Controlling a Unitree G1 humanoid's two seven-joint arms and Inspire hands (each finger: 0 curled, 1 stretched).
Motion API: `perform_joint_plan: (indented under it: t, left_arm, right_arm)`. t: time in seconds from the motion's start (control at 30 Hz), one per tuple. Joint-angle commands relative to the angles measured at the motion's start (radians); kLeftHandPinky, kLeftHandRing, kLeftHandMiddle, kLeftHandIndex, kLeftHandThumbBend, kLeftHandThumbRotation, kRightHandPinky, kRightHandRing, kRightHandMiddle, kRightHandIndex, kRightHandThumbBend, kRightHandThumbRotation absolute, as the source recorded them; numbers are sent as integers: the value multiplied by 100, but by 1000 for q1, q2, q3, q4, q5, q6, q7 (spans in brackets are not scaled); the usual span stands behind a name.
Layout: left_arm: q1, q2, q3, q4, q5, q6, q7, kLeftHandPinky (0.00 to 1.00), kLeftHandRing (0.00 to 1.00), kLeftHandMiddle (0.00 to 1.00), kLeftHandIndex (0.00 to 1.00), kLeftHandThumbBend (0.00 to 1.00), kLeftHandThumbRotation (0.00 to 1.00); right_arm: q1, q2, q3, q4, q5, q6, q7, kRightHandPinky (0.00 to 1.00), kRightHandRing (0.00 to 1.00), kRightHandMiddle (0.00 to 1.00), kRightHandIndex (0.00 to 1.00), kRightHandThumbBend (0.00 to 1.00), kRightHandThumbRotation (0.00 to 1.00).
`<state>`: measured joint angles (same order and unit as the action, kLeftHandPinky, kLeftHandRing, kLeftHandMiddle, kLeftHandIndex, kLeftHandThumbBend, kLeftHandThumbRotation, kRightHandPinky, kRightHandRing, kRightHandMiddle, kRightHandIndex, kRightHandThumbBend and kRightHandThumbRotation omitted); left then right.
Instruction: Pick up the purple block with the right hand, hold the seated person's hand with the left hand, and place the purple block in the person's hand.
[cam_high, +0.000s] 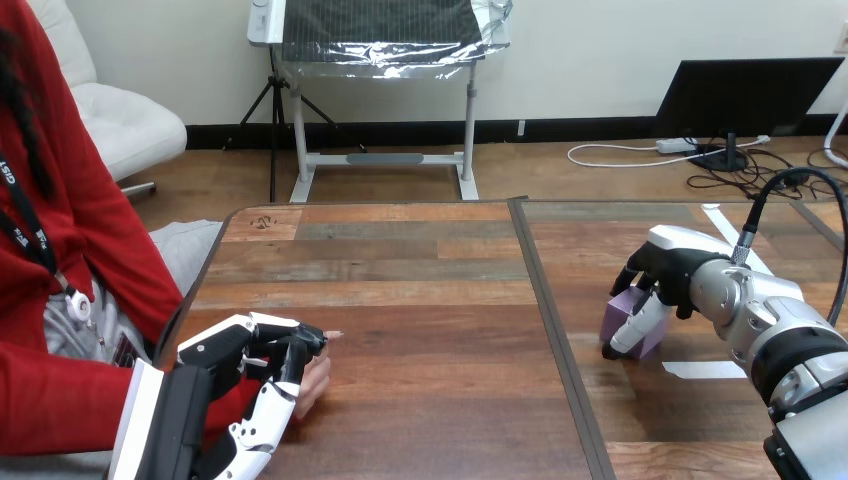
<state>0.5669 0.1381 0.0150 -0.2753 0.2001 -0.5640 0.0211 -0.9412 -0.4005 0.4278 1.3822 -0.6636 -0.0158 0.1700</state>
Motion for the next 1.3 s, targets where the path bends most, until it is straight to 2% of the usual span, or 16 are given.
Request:
perform_joint_plan:
  t: [0.0,0.27,0.53,0.97,1.23,1.27]
  left_arm:
    - [-39,-4,6,-16,-4,-18,5,47,60,63,52,20,64]
    - [-38,-2,6,-19,-15,-15,-1,47,60,63,52,17,58]
    - [-36,0,8,-23,-17,-11,-3,47,60,63,51,18,54]
    - [-41,4,15,-18,-6,-21,1,47,60,63,51,17,51]
    - [-43,3,17,-21,-4,-17,2,47,60,63,51,18,50]
    - [-43,3,17,-20,-5,-17,2,47,60,64,51,18,50]
  right_arm:
    - [-47,-17,7,-8,-4,7,7,64,74,77,77,90,19]
    - [-44,-18,9,-8,-6,7,6,68,78,81,80,92,21]
    - [-43,-19,8,-9,-4,4,7,67,78,80,79,93,21]
    - [-42,-20,7,-9,-4,-1,-3,63,73,76,75,87,13]
    - [-38,-23,9,-12,-8,-20,-30,63,71,73,64,81,3]
    - [-37,-23,8,-12,-7,-21,-33,65,72,73,60,80,2]
